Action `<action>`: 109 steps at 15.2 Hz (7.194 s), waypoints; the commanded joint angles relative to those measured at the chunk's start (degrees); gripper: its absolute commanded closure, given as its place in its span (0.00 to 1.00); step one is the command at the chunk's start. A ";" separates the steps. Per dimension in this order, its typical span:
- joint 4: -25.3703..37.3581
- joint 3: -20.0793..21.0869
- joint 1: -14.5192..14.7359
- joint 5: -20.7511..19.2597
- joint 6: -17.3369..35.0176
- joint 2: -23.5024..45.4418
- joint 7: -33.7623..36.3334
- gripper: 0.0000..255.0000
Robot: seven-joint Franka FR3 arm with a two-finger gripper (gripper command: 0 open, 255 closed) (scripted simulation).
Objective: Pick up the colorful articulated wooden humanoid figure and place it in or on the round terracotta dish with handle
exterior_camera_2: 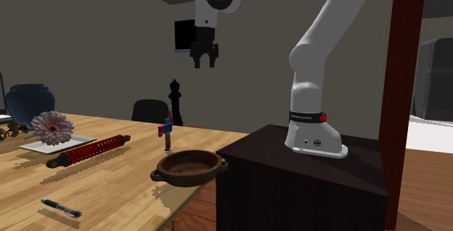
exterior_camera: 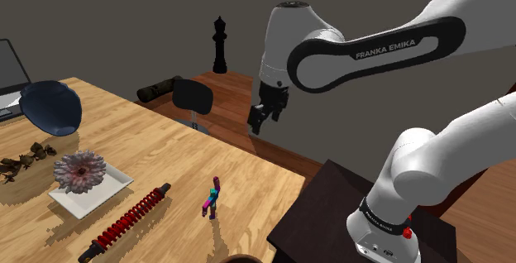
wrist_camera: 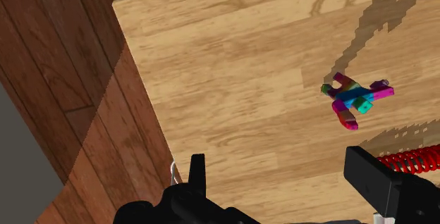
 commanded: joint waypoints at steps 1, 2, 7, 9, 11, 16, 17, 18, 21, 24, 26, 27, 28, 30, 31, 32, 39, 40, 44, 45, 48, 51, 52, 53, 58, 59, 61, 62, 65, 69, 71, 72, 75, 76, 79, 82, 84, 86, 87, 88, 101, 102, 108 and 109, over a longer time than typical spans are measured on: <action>0.00 1.68 0.11 0.29 3.37 3.30 2.22 0.00; 0.17 2.58 0.13 0.28 4.96 5.09 3.40 0.00; 2.25 7.03 -0.21 -1.34 12.52 14.98 10.01 0.00; 3.64 8.67 -0.43 -2.95 15.24 19.34 13.11 0.00; 5.36 10.11 -0.59 -5.20 17.70 23.90 16.53 0.00; 10.31 11.67 0.25 -12.14 21.92 34.47 24.99 0.00; 10.21 11.51 0.33 -12.78 22.60 35.16 25.44 0.00; 10.13 11.35 0.40 -13.43 23.27 35.86 25.90 0.00; 9.96 10.82 0.63 -15.51 25.22 38.02 27.34 0.00; 9.93 10.20 0.95 -17.39 26.84 39.92 28.65 0.00; 9.92 10.19 0.96 -17.38 26.84 39.92 28.65 0.00; 9.92 10.19 0.96 -17.38 26.84 39.92 28.65 0.00; 9.93 10.19 0.96 -17.38 26.84 39.92 28.65 0.00; 9.93 10.19 0.96 -17.38 26.84 39.92 28.65 0.00; 9.92 10.19 0.96 -17.37 26.84 39.91 28.64 0.00; 9.92 10.19 0.96 -17.37 26.84 39.91 28.64 1.00; 9.84 10.19 0.86 -17.23 26.81 39.77 28.44 1.00; 9.83 10.20 0.85 -17.20 26.80 39.74 28.41 1.00; 10.22 10.85 0.54 -15.30 24.87 37.89 27.07 1.00; 10.35 11.03 0.42 -14.63 24.20 37.23 26.57 1.00; 10.82 11.47 0.15 -12.75 22.14 35.31 25.13 1.00; 11.43 11.74 -0.02 -11.05 20.03 33.49 23.82 1.00; 11.66 11.81 -0.06 -10.52 19.31 32.90 23.41 1.00; 11.90 11.86 -0.09 -10.01 18.59 32.33 23.02 1.00; 13.33 11.96 -0.18 -7.78 14.93 29.66 21.26 1.00; 13.65 11.95 -0.18 -7.39 14.19 29.17 20.95 1.00; 14.34 11.92 -0.18 -6.67 12.70 28.22 20.36 1.00; 14.70 11.89 -0.18 -6.34 11.95 27.77 20.08 1.00; 14.28 12.34 0.39 -4.90 10.34 25.48 20.15 1.00; 10.66 14.31 3.04 -1.29 8.62 19.55 22.38 1.00; 9.27 15.30 4.52 0.48 7.52 16.77 23.65 1.00; 8.68 15.81 5.29 1.34 6.91 15.44 24.33 1.00; 7.35 17.34 7.70 3.80 4.91 11.72 26.60 1.00; 7.04 17.87 8.51 4.57 4.19 10.57 27.42 1.00; 6.56 19.54 10.94 6.75 1.93 7.45 30.11 1.00; 6.71 21.36 13.27 8.69 -0.43 4.86 33.10 1.00; 6.96 22.20 14.24 9.46 -1.47 3.90 34.50 1.00; 5.83 22.68 14.18 9.44 0.18 4.46 34.72 1.00; 5.30 22.95 14.13 9.41 1.02 4.78 34.85 1.00; 4.77 23.21 14.07 9.38 1.86 5.10 34.98 1.00; -1.13 27.27 12.41 7.48 13.26 11.09 37.73 1.00; -1.50 27.63 12.18 7.17 14.17 11.70 38.05 1.00; -3.61 30.22 10.25 4.10 20.21 16.27 40.88 1.00; -3.61 30.21 10.27 4.09 20.21 16.28 40.88 1.00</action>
